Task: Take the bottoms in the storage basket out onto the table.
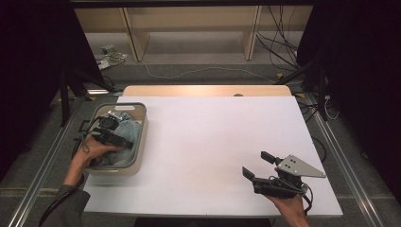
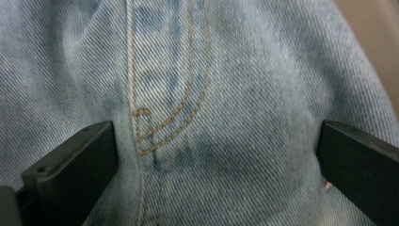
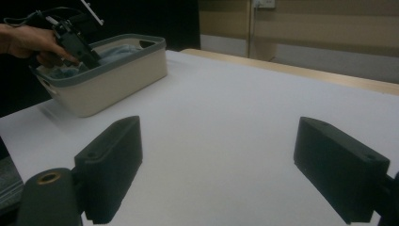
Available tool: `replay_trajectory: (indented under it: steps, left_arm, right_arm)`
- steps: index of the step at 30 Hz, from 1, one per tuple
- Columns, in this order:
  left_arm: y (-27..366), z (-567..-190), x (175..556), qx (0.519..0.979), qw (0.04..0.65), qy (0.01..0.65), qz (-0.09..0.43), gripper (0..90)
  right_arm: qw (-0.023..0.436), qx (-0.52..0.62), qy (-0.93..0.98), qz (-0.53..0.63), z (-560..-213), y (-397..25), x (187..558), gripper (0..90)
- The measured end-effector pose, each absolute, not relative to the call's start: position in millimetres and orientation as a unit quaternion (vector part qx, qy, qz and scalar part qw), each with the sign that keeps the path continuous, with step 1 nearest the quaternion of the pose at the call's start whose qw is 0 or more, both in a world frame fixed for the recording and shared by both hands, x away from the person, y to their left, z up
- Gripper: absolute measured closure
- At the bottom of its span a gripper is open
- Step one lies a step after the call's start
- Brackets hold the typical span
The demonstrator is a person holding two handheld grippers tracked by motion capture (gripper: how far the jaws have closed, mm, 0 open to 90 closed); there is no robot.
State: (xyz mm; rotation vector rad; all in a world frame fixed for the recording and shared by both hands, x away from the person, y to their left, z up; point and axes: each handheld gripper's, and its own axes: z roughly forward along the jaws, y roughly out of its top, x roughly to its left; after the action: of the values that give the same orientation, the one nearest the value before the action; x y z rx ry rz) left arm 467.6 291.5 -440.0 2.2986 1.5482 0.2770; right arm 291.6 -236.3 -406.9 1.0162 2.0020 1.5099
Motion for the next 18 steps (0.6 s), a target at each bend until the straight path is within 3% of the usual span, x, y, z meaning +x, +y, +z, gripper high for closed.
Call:
replay_trajectory:
  steps: [11,18]
  left_arm:
    - [286,-451,473,0.823,0.106,0.549,0.097,0.0]
    - [291,-458,481,0.815,0.109,0.562,0.089,0.0]
  right_arm:
    - [0.217,0.365,0.725,0.542,-407,-235,291,17.0]
    - [0.216,0.365,0.725,0.543,-408,-235,292,17.2]
